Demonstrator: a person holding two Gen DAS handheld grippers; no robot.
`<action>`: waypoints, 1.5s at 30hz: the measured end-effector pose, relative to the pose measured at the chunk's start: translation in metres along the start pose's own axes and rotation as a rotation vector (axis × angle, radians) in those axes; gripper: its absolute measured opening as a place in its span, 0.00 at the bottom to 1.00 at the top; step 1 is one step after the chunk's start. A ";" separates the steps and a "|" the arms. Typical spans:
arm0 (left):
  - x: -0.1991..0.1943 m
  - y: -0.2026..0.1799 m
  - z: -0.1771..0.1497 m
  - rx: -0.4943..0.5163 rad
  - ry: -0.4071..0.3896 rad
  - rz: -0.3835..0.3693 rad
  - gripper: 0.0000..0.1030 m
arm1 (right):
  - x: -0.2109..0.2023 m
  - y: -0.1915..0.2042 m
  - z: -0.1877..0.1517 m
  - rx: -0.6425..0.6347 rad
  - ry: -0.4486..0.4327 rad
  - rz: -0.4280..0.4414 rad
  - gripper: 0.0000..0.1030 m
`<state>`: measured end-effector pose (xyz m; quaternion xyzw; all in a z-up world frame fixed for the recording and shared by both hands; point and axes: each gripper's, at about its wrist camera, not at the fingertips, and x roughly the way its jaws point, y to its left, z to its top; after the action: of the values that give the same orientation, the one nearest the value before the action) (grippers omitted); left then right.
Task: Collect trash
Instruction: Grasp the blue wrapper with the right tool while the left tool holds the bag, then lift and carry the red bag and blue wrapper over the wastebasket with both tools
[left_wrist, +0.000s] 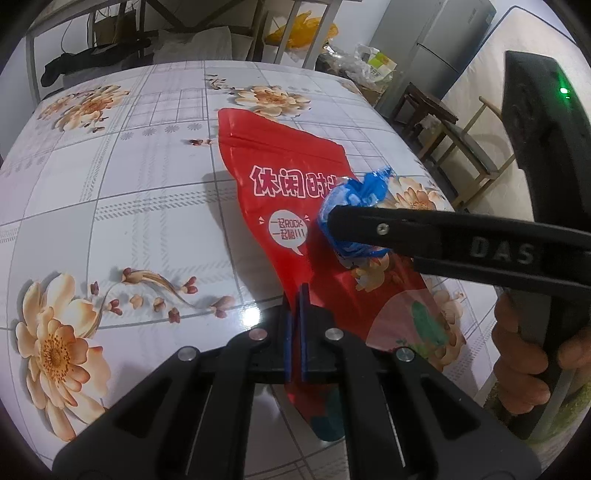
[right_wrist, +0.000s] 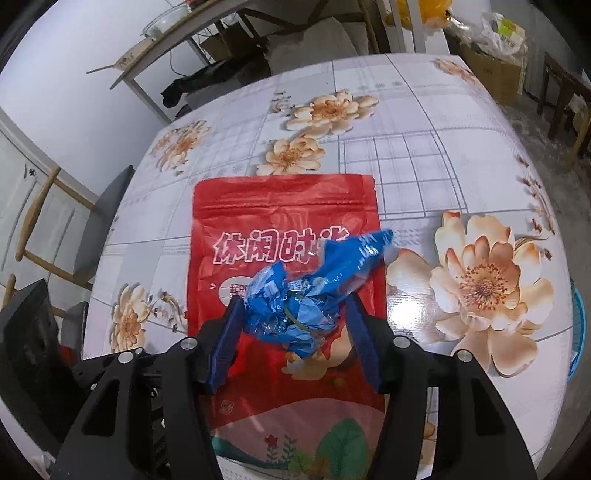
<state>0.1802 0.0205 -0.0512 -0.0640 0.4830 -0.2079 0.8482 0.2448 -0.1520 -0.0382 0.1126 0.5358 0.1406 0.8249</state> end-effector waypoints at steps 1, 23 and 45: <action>0.000 0.000 0.000 0.001 0.000 0.001 0.01 | 0.001 -0.001 0.000 0.008 0.003 0.001 0.47; -0.003 -0.003 0.002 0.015 -0.022 0.017 0.01 | -0.020 -0.020 -0.003 0.072 -0.058 0.061 0.32; -0.026 -0.015 0.005 0.035 -0.093 0.004 0.01 | -0.056 -0.041 -0.006 0.122 -0.159 0.106 0.31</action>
<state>0.1689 0.0176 -0.0231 -0.0579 0.4394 -0.2116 0.8711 0.2220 -0.2098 -0.0066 0.2017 0.4695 0.1420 0.8478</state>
